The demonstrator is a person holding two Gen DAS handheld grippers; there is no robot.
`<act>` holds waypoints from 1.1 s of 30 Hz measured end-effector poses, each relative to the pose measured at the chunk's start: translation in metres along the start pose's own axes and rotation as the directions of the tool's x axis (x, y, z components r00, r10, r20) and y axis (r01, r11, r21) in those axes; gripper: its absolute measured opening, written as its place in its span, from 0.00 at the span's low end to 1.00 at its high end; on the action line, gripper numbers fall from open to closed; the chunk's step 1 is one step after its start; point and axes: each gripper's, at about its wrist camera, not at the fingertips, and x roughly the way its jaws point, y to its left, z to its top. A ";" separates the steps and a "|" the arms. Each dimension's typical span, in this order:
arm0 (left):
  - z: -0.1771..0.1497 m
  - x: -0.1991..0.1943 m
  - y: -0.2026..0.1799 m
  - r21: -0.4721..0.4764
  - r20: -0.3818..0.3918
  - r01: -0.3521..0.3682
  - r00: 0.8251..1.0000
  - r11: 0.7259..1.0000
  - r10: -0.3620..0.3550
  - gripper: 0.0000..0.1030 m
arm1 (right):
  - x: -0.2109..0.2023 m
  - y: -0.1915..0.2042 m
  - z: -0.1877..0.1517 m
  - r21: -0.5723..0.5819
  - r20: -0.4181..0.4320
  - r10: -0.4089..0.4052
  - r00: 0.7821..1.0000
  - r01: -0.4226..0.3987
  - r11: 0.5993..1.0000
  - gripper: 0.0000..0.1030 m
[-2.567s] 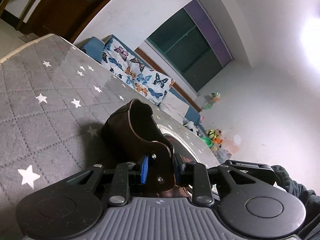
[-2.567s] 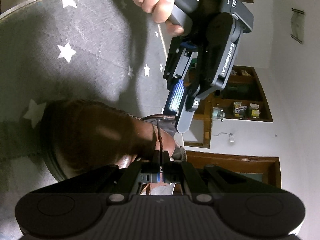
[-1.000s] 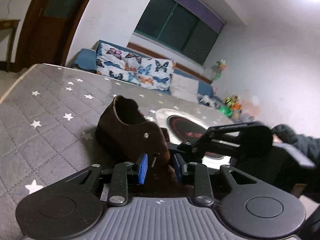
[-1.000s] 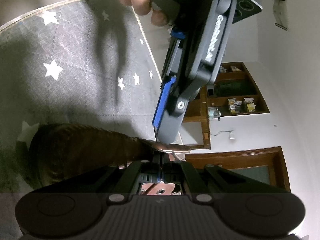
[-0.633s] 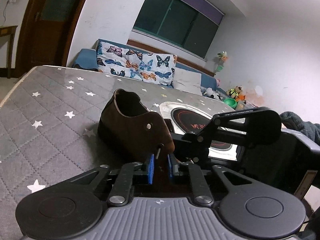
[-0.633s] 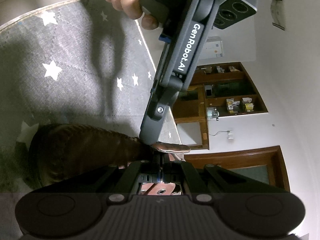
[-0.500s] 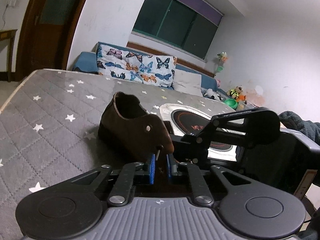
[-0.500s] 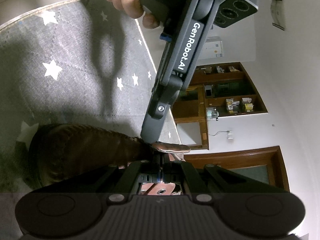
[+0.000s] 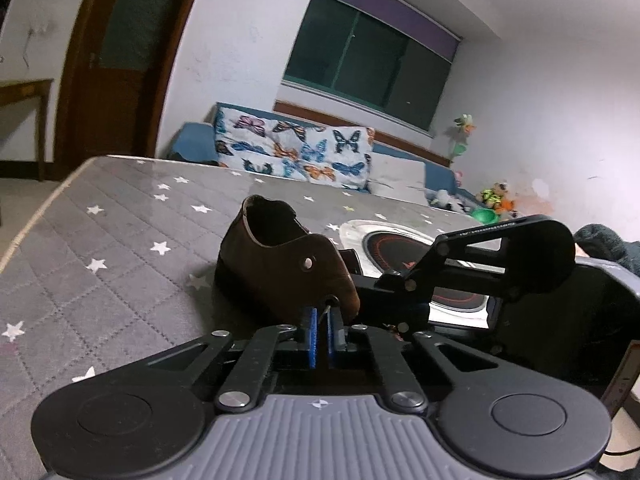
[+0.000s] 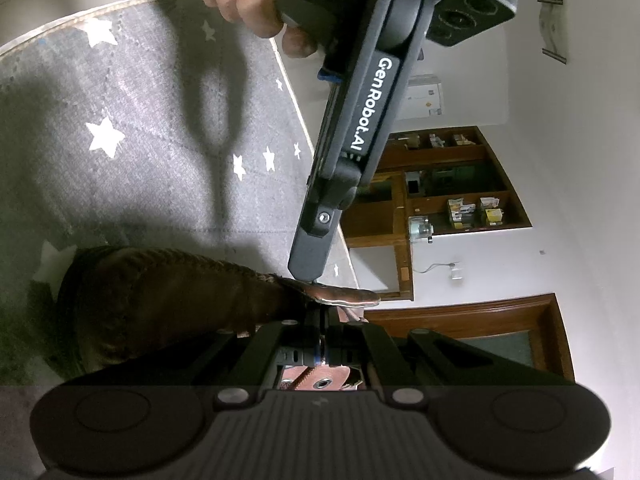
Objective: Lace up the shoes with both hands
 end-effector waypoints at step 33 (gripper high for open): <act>-0.017 -0.001 -0.050 0.206 0.015 -0.431 0.899 0.879 0.437 0.08 | -0.011 -0.076 -0.017 0.697 -0.068 0.169 0.983 -0.074 0.713 0.27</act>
